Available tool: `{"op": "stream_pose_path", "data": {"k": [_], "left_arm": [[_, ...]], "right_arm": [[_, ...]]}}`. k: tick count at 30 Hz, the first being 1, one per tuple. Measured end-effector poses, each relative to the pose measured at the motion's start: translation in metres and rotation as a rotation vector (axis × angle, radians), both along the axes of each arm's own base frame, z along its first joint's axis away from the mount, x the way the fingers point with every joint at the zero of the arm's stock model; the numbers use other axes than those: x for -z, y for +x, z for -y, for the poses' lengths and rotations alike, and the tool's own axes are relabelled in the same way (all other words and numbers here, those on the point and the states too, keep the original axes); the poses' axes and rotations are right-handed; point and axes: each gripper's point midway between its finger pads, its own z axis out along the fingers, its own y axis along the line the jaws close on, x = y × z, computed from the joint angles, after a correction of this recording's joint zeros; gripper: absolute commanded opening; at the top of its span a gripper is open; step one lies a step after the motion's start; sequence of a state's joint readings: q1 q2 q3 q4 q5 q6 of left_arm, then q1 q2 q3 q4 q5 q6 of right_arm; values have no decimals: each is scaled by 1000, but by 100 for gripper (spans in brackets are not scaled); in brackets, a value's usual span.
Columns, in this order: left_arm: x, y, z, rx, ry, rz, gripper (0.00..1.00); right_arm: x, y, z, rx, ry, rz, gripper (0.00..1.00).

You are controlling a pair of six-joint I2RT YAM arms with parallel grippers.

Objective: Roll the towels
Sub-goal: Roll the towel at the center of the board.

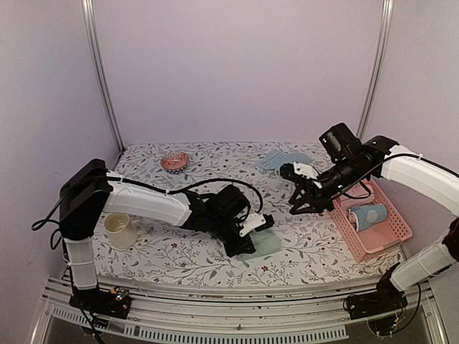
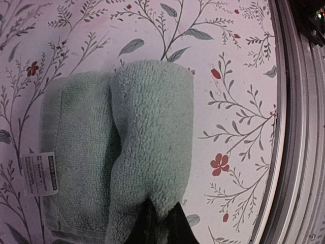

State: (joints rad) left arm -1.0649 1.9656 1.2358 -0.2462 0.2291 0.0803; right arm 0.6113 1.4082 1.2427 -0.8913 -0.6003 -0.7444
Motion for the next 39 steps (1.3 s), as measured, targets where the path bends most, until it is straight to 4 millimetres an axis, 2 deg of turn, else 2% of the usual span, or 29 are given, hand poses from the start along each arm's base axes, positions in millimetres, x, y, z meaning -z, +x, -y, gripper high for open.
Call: {"op": "stream_pose_path", "data": {"k": [2, 7, 11, 16, 24, 28, 30, 32, 35, 39], "left_arm": [[0, 3, 3, -10, -14, -62, 3], [0, 10, 10, -32, -61, -243, 3], [1, 14, 11, -38, -85, -367, 3], [1, 14, 11, -35, -112, -500, 1], [1, 10, 11, -34, -123, -598, 0], [2, 12, 10, -38, -125, -623, 0], [2, 13, 9, -39, -125, -631, 0], [3, 14, 9, -41, -124, -636, 3], [3, 14, 7, -45, -120, -639, 15], [1, 15, 1, -52, -124, -590, 32]], "right_arm": [[6, -8, 2, -19, -8, 43, 35], [61, -39, -6, -124, -140, 80, 40], [99, -48, -12, -177, -237, 156, 42], [125, -32, -24, -181, -303, 294, 45], [131, -10, -45, -183, -267, 445, 47], [149, -8, -51, -217, -279, 450, 46], [161, -9, -51, -235, -294, 438, 42], [168, -9, -52, -248, -300, 434, 29], [170, -10, -55, -263, -293, 432, 14], [169, -13, -59, -275, -276, 404, 8]]}}
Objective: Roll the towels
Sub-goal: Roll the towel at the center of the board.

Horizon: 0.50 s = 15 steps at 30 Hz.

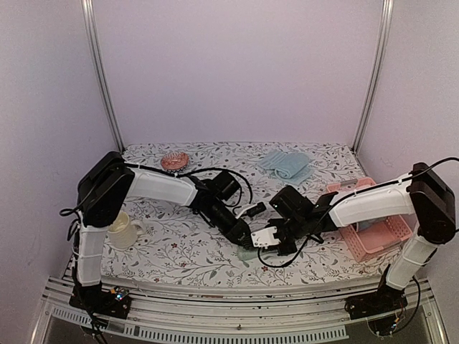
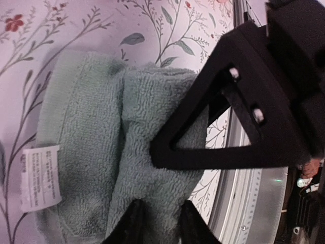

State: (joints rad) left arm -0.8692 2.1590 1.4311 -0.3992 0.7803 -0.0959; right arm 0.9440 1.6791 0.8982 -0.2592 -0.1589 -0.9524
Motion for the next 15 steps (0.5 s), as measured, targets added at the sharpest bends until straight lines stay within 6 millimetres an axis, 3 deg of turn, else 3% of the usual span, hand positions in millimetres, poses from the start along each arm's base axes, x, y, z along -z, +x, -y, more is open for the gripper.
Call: {"op": "stream_pose_path", "data": {"k": [4, 10, 13, 15], "left_arm": [[-11, -5, -25, -60, 9, 96, 43], [-37, -20, -75, -201, -38, 299, 48], [-38, -27, -87, -246, -39, 427, 48], [-35, -43, -85, -216, -24, 531, 49]], "right_arm": [[0, -6, -8, -28, 21, -73, 7], [-1, -5, -12, -22, 30, -287, 6], [1, 0, -13, 0, 22, -413, 6], [2, 3, -14, 12, 19, -504, 6]]}}
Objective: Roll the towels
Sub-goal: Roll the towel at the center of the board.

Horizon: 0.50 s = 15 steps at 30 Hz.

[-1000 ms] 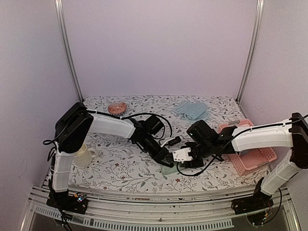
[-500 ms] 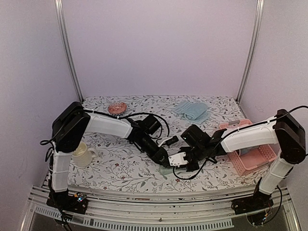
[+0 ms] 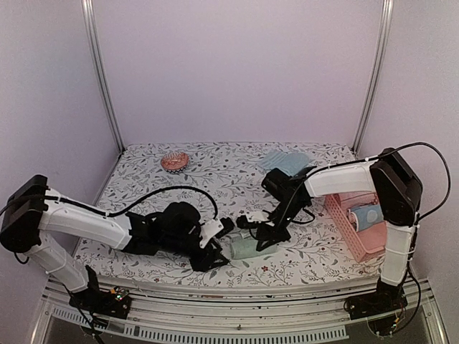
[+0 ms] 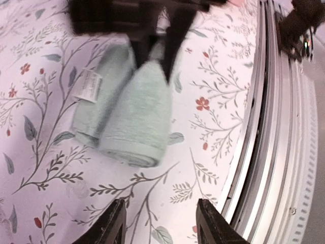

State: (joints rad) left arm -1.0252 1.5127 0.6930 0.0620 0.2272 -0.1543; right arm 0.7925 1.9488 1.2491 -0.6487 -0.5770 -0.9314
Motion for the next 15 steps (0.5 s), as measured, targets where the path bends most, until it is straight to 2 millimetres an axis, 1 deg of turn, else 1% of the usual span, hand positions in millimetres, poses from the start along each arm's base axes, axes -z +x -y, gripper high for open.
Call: {"op": "stream_pose_path", "data": {"k": [3, 6, 8, 11, 15], "left_arm": [[1, -22, 12, 56, 54, 150, 49], [-1, -31, 21, 93, 99, 278, 51], [-3, -29, 28, 109, 132, 366, 52], [-4, -22, 38, 132, 182, 476, 54], [1, -8, 56, 176, 264, 609, 55]], "right_arm": [[1, 1, -3, 9, -19, -112, 6], [2, 1, -3, 19, -34, -193, 6], [2, -1, -3, 24, -41, -245, 6], [2, -4, -3, 30, -43, -291, 7], [3, -9, -2, 31, -49, -335, 7]]}}
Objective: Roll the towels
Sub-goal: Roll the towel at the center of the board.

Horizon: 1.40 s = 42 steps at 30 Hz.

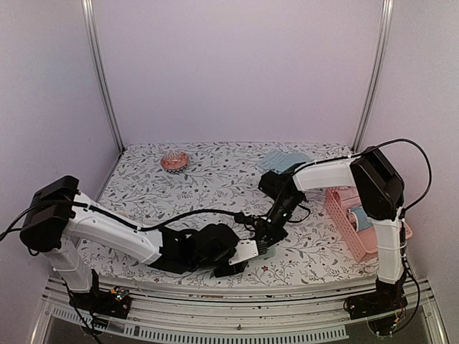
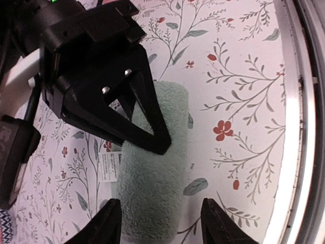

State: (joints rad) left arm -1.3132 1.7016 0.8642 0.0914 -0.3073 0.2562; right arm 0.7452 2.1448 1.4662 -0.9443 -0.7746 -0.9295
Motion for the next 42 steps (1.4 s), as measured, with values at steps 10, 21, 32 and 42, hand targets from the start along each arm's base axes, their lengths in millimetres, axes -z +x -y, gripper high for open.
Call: {"op": "stream_pose_path", "data": {"k": [10, 21, 32, 42], "left_arm": [[31, 24, 7, 29, 163, 121, 47], [37, 25, 11, 20, 173, 76, 28], [40, 30, 10, -19, 70, -139, 24], [42, 46, 15, -44, -57, -544, 21]], "right_arm": [[-1, -6, 2, 8, -12, -42, 9], [-5, -1, 9, 33, -29, -29, 41], [-104, 35, 48, 204, 82, 197, 45], [-150, 16, 54, 224, 220, 512, 39]]}}
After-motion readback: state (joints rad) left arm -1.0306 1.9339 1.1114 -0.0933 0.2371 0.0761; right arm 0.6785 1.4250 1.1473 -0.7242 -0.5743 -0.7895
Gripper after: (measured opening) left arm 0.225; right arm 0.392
